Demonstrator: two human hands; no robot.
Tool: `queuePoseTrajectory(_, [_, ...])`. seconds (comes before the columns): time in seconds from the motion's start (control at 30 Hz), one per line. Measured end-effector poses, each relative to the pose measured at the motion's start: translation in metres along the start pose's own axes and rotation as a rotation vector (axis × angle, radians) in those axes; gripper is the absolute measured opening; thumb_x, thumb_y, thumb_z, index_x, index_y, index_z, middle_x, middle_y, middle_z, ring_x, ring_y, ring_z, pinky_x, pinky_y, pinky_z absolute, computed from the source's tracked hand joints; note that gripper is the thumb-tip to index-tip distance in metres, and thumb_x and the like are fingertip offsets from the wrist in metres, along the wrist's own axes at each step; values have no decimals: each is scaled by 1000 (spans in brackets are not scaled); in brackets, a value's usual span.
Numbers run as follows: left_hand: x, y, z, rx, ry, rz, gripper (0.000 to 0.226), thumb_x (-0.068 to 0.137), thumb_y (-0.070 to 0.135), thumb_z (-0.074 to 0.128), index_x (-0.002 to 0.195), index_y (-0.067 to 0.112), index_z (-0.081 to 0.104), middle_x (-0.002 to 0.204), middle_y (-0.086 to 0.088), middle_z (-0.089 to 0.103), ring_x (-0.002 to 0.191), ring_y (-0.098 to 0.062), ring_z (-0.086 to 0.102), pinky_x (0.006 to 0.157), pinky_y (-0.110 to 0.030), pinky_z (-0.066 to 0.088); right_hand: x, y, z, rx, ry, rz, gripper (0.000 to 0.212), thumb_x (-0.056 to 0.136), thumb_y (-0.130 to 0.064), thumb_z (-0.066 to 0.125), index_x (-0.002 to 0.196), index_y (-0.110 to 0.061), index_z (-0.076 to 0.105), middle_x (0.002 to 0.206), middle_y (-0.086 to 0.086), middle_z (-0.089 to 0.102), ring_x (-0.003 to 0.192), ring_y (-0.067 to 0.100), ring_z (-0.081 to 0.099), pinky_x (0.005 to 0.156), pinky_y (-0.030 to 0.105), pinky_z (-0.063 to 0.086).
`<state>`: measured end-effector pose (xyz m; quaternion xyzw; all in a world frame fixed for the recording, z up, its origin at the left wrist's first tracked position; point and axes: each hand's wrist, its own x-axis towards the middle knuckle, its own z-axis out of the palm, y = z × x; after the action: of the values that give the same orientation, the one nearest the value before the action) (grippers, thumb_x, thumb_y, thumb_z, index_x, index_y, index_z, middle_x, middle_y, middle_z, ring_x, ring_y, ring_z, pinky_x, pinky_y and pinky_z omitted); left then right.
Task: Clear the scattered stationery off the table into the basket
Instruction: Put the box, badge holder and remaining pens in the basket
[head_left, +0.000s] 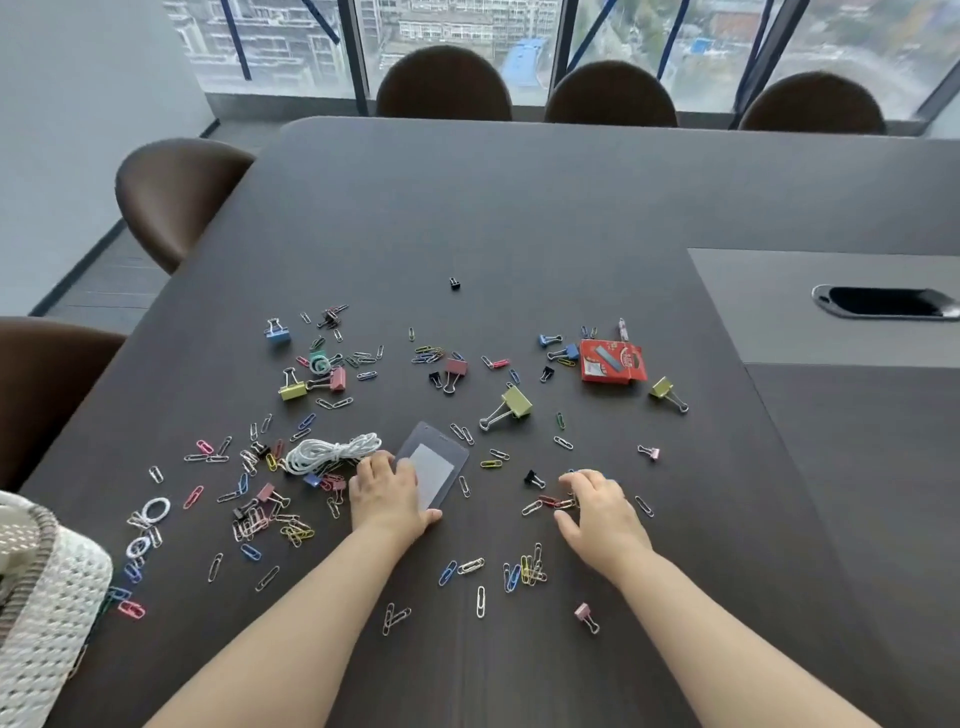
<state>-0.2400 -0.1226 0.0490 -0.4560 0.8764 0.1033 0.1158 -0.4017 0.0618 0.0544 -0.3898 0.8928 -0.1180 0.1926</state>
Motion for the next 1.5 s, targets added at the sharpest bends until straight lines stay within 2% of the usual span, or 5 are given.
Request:
queuePoseTrajectory(0.53, [91, 56, -37, -552, 268, 43, 13, 84, 7, 59, 97, 8, 59, 106, -9, 44, 77, -24, 51, 70, -32, 37, 177, 54, -53, -39, 58, 300, 80, 86, -54, 48, 146, -24, 4, 155, 13, -5, 141, 39, -2, 114, 48, 10])
queuePoseTrajectory(0.83, [112, 80, -38, -613, 303, 75, 19, 85, 4, 54, 104, 9, 56, 107, -4, 47, 79, -17, 46, 72, -30, 37, 181, 59, -41, -80, 238, 301, 76, 77, -62, 53, 132, -14, 32, 145, 16, 28, 132, 34, 28, 107, 44, 29])
queuePoseTrajectory(1.2, [93, 81, -42, -569, 228, 100, 10, 88, 12, 53, 95, 11, 60, 98, 0, 48, 74, -16, 47, 68, -27, 35, 109, 69, -24, 375, 360, 59, 60, 67, -17, 73, 116, -13, 39, 136, 7, 39, 121, 21, 39, 97, 34, 41])
queuePoseTrajectory(1.4, [85, 99, -46, -616, 85, 190, 16, 93, 23, 48, 93, 11, 58, 94, 0, 49, 83, -17, 52, 70, -25, 34, 73, 50, -35, 452, 250, -207, 76, 62, -29, 70, 126, -31, 30, 126, -13, 37, 115, 2, 37, 90, 6, 31])
queuePoseTrajectory(1.5, [81, 103, -47, -667, -55, 279, 19, 89, 38, 53, 87, 19, 56, 89, 1, 54, 81, -15, 52, 69, -24, 35, 70, 39, -41, 398, 174, -304, 83, 61, -41, 64, 133, -36, 22, 123, -6, 42, 113, 7, 42, 98, 21, 38])
